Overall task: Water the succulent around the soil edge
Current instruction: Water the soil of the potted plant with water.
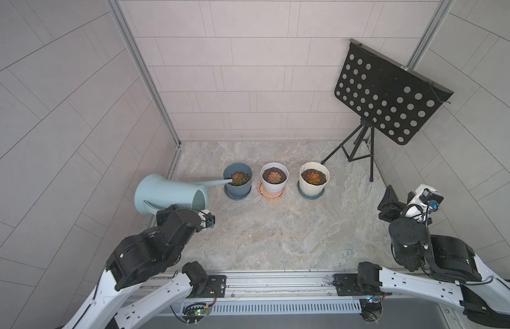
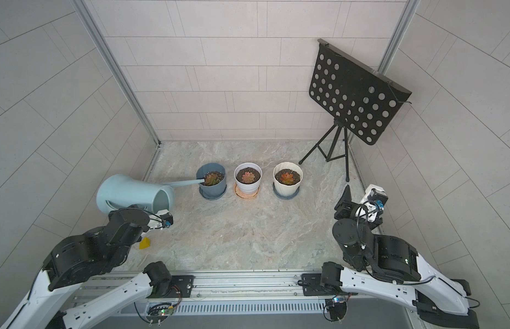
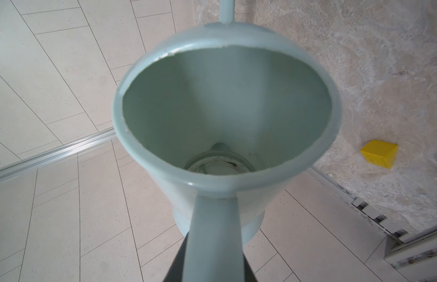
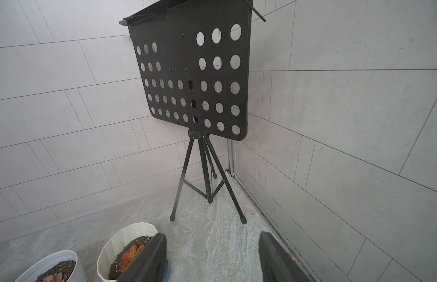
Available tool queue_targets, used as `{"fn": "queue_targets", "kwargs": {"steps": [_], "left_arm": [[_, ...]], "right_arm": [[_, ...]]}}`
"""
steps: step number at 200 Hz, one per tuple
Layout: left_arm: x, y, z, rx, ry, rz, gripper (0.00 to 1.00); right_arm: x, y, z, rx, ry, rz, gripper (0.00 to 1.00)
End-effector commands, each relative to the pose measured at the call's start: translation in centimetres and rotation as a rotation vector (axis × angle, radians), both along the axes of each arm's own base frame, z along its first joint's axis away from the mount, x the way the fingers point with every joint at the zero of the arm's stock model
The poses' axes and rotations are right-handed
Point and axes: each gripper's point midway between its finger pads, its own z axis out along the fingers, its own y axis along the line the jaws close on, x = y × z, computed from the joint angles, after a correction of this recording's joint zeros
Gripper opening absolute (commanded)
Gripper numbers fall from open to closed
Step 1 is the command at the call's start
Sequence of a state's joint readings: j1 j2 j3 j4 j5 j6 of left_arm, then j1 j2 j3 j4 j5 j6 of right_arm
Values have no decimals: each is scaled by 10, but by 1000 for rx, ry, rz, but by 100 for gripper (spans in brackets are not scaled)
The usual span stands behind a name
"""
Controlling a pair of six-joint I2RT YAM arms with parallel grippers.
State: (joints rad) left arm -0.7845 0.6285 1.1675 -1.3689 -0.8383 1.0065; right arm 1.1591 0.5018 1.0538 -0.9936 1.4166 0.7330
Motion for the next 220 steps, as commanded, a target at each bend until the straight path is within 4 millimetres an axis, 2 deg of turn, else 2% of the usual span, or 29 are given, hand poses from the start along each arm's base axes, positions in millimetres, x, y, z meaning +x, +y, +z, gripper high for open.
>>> {"fn": "queue_targets", "kwargs": {"steps": [1,220], "left_arm": [[2,1,18,2,-42,1,0],[23,-34,28,79,-17,-101,0]], "right_arm": [[-1,-2,-3,-5,2,-2,64],[-4,-10,-9,18,-6,2,63]]}}
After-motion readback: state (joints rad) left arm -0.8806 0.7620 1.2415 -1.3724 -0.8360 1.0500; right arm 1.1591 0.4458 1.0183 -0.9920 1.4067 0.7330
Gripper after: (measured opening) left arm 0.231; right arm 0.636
